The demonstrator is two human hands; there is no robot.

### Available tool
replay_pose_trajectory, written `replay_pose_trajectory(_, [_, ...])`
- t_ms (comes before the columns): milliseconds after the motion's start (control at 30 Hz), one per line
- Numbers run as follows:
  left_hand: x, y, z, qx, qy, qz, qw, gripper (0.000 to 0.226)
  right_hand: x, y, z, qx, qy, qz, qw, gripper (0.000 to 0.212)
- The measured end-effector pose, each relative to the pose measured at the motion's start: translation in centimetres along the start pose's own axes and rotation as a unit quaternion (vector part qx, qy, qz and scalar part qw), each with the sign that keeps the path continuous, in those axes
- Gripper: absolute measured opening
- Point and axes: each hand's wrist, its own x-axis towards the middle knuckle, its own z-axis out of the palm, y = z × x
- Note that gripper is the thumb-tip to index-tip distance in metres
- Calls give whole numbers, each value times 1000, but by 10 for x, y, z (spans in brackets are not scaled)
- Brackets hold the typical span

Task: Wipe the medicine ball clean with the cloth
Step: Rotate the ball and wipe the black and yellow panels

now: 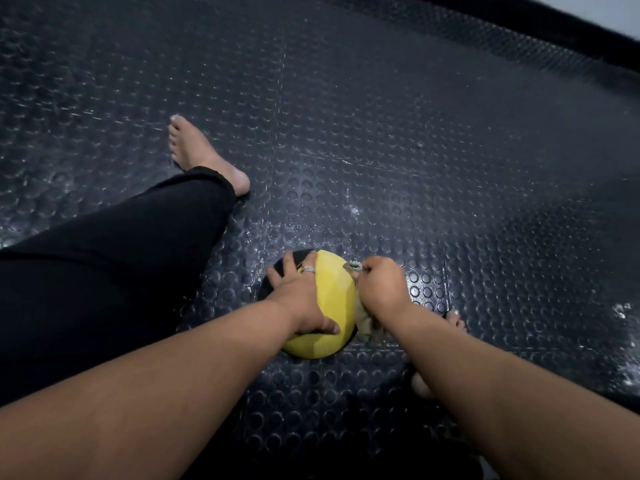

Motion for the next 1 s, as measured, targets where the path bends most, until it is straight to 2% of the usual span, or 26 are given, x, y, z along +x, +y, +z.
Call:
replay_pose_trajectory(100, [-1,2,3,8,2,13,1000,138,3,5,0,-13,-7,-1,1000,23])
replay_pose_trajectory(300, [6,5,-1,-40,20,-6,999,137,-28,13,12,19,46,-45,998,14])
replay_pose_trajectory(467, [2,7,6,-54,41,-17,998,137,-4,9,11,84,35,22,996,15])
replay_pose_trajectory(567, [4,2,1,-67,43,-16,997,138,6,0,7,79,25,32,996,13])
replay_pose_trajectory(800, [6,3,8,-102,61,-22,993,129,-25,5,17,42,41,-98,993,13])
replay_pose_trajectory(933, [6,5,7,-78,51,-20,995,136,0,7,12,45,35,-35,998,15])
replay_pose_trajectory(1000, [5,4,6,-82,50,-21,995,137,15,4,10,45,22,-9,999,26])
